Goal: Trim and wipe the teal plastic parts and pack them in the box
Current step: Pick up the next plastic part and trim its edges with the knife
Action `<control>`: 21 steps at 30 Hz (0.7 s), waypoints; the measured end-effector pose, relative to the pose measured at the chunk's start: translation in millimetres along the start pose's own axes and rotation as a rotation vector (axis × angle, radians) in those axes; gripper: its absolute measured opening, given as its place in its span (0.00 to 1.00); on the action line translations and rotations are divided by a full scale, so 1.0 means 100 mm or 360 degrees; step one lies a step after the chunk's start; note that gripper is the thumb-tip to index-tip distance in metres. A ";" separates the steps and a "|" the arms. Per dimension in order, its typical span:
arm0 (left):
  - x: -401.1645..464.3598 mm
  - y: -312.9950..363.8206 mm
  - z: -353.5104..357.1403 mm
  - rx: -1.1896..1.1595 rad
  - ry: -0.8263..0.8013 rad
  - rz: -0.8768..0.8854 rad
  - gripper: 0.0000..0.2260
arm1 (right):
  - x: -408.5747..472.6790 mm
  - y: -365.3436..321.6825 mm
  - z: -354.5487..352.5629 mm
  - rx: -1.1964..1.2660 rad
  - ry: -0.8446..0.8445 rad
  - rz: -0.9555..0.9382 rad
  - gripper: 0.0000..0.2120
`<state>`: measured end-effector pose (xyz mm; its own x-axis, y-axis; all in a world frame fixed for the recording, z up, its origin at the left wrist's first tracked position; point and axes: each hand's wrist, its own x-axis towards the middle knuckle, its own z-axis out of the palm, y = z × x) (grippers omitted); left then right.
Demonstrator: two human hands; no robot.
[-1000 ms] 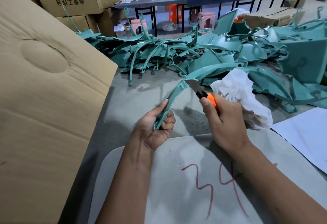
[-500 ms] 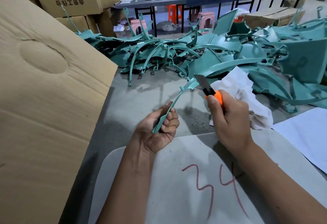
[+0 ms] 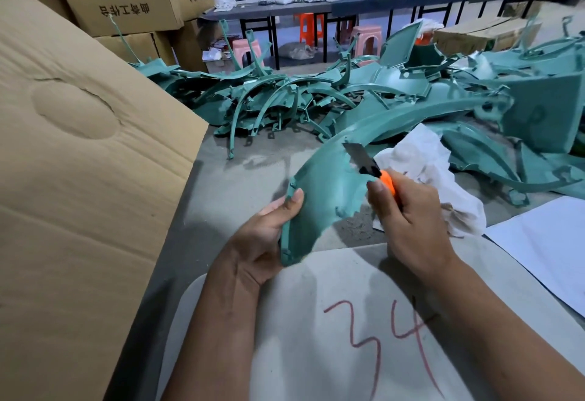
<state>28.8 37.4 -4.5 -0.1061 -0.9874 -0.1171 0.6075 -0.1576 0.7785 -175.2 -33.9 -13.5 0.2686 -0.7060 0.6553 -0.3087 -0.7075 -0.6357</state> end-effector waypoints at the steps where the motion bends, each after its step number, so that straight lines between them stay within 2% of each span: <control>1: 0.00 0.00 0.02 0.0035 0.0031 -0.0030 0.16 | 0.00 0.00 0.00 0.0023 -0.0034 -0.0015 0.21; 6: 0.06 -0.03 0.13 0.0312 0.0379 -0.0122 0.09 | 0.00 0.00 -0.01 0.0066 -0.0148 -0.0051 0.23; 9: 0.08 -0.07 0.21 0.0407 0.0448 -0.0128 0.13 | 0.01 -0.01 -0.01 0.0083 -0.0177 -0.0056 0.23; 16: 0.11 -0.04 0.14 0.0140 0.0424 -0.0266 0.12 | -0.01 -0.08 0.01 0.0116 -0.0275 -0.0111 0.24; 21: 0.10 -0.01 0.14 0.0162 0.0332 -0.0368 0.12 | -0.01 -0.14 0.00 0.0269 -0.0359 -0.0134 0.23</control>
<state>16.1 27.9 2.4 -0.0619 -0.9084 -0.4135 0.5032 -0.3862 0.7731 -171.3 -23.0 -4.9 0.4888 -0.6205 0.6132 -0.1255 -0.7456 -0.6544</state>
